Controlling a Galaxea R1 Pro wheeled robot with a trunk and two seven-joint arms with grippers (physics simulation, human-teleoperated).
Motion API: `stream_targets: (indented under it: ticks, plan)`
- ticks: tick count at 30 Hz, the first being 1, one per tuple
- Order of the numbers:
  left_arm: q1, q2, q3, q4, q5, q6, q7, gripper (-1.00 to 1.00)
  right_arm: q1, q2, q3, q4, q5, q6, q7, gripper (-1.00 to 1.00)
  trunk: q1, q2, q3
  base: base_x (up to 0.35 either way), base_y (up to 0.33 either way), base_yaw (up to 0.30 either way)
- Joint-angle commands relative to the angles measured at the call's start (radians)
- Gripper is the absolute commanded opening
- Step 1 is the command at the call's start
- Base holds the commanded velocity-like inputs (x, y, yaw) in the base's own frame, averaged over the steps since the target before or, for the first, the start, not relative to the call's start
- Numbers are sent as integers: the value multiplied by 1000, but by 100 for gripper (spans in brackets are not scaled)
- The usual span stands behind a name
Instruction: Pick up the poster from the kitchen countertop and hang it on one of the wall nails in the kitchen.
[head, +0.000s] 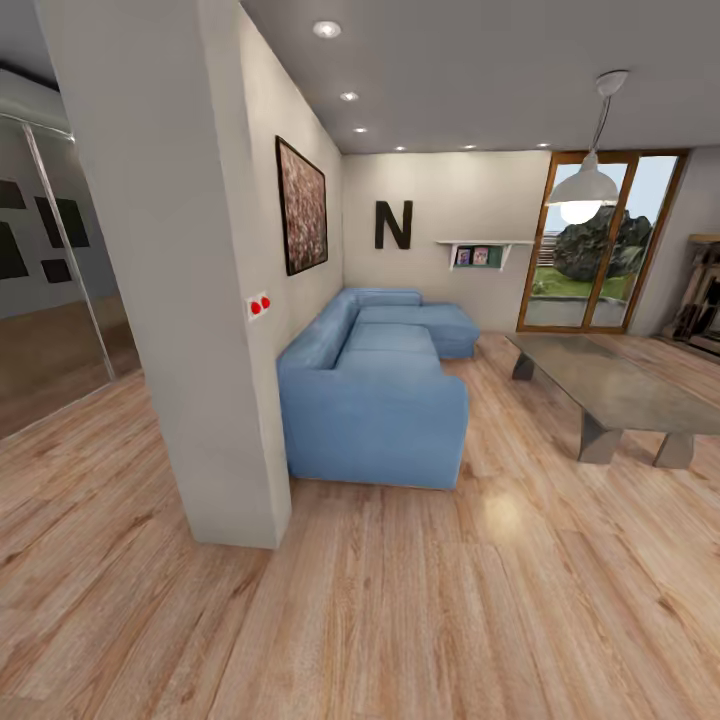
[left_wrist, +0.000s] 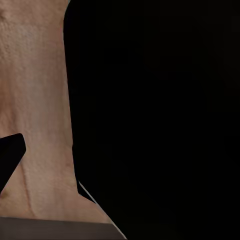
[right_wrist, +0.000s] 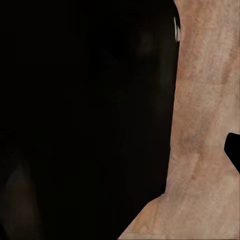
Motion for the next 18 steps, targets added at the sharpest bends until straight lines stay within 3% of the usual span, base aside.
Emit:
stream_targets:
  ticks: [1,9,18]
  plan:
    - [6,-6,6,-6,2,-2,-6,100,-6,6,3,-6,3,-6,-5,100,0,0,0,0,0,0]
    - [33,-51,7,-50,2,-2,-6,100,-44,9,5,-19,5,-30,-3,100,0,0,0,0,0,0]
    - [33,-53,7,-77,2,-2,-6,100,-44,9,5,-19,5,-30,-3,100,0,0,0,0,0,0]
